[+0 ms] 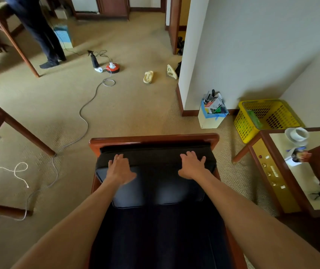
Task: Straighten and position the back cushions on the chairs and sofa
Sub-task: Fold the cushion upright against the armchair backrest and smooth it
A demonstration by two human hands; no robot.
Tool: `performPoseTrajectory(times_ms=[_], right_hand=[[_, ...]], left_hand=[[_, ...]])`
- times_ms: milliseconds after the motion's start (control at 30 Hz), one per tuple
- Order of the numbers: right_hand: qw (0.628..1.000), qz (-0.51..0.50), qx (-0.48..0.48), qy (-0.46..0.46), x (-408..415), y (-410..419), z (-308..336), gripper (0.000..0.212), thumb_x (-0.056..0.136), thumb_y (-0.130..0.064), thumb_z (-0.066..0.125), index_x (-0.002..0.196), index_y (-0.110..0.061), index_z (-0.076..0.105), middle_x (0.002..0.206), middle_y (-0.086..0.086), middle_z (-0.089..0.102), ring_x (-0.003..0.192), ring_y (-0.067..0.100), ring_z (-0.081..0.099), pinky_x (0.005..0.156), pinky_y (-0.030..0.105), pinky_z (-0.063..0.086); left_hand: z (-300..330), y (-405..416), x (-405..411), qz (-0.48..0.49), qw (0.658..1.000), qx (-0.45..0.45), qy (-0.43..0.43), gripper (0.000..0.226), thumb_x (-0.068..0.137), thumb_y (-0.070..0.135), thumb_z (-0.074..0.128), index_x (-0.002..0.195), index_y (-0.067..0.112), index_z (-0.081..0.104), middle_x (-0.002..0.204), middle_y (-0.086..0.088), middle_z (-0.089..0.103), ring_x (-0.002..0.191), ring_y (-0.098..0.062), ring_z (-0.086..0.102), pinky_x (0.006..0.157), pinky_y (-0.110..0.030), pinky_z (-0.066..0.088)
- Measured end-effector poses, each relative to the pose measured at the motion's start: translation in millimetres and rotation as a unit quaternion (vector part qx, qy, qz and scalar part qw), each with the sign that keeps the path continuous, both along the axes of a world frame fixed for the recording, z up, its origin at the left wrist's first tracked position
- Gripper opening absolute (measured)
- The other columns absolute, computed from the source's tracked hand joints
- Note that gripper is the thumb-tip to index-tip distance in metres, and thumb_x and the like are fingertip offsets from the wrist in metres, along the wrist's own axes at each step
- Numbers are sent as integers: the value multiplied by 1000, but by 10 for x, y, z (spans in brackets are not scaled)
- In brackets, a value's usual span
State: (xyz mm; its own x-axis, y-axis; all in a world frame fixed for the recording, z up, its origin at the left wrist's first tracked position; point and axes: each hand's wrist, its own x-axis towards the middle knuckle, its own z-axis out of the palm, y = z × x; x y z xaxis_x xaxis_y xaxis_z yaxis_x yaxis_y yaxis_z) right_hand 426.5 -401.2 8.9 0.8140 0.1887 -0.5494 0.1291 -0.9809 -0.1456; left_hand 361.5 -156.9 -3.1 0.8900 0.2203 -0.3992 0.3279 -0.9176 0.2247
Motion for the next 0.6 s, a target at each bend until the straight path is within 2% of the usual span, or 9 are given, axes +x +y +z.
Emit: performPoseTrajectory(times_ms=[100, 167, 233, 433, 533, 600], right_hand=[[998, 1, 61, -9, 18, -1, 579, 59, 89, -19, 62, 144, -15, 43, 147, 11, 42, 137, 32, 38, 116, 60, 23], [995, -8, 95, -30, 52, -39, 1008, 52, 87, -18, 61, 139, -16, 50, 138, 11, 52, 125, 31, 50, 109, 51, 39], [991, -11, 114, -65, 90, -134, 1491, 48, 86, -19, 62, 133, -15, 55, 133, 10, 56, 119, 28, 55, 101, 43, 47], [968, 1, 117, -221, -123, -602, 3183, 44, 88, -20, 62, 131, -15, 58, 134, 8, 58, 121, 27, 55, 102, 34, 44], [952, -20, 109, -285, -465, -878, 3774, 45, 90, -19, 59, 134, -16, 56, 138, 8, 55, 127, 27, 51, 108, 37, 40], [940, -41, 108, -321, -772, -1090, 4069, 46, 94, -19, 53, 140, -16, 50, 144, 9, 50, 131, 28, 47, 110, 38, 37]], left_hand=[[601, -93, 129, 0, 997, -59, -48, 60, 79, 28, 72, 133, 8, 55, 139, -13, 52, 128, -31, 48, 105, -42, 42], [1073, -206, 239, -27, 995, -69, -72, 55, 79, 26, 72, 129, 8, 58, 135, -12, 57, 123, -29, 53, 102, -36, 44], [1633, -351, 320, -63, 991, -60, -106, 49, 79, 26, 73, 124, 9, 62, 131, -10, 60, 120, -27, 55, 102, -34, 43], [3303, -776, 304, -141, 954, -54, -260, 41, 82, 33, 71, 119, 14, 66, 120, -6, 67, 108, -26, 62, 95, -40, 49], [3923, -1094, 108, -183, 930, -56, -315, 35, 95, 38, 51, 110, 10, 67, 109, -10, 67, 102, -29, 62, 91, -43, 50], [4213, -1385, -91, -218, 920, -60, -321, 34, 102, 26, 37, 101, 2, 61, 101, -15, 64, 97, -32, 60, 86, -42, 49]])
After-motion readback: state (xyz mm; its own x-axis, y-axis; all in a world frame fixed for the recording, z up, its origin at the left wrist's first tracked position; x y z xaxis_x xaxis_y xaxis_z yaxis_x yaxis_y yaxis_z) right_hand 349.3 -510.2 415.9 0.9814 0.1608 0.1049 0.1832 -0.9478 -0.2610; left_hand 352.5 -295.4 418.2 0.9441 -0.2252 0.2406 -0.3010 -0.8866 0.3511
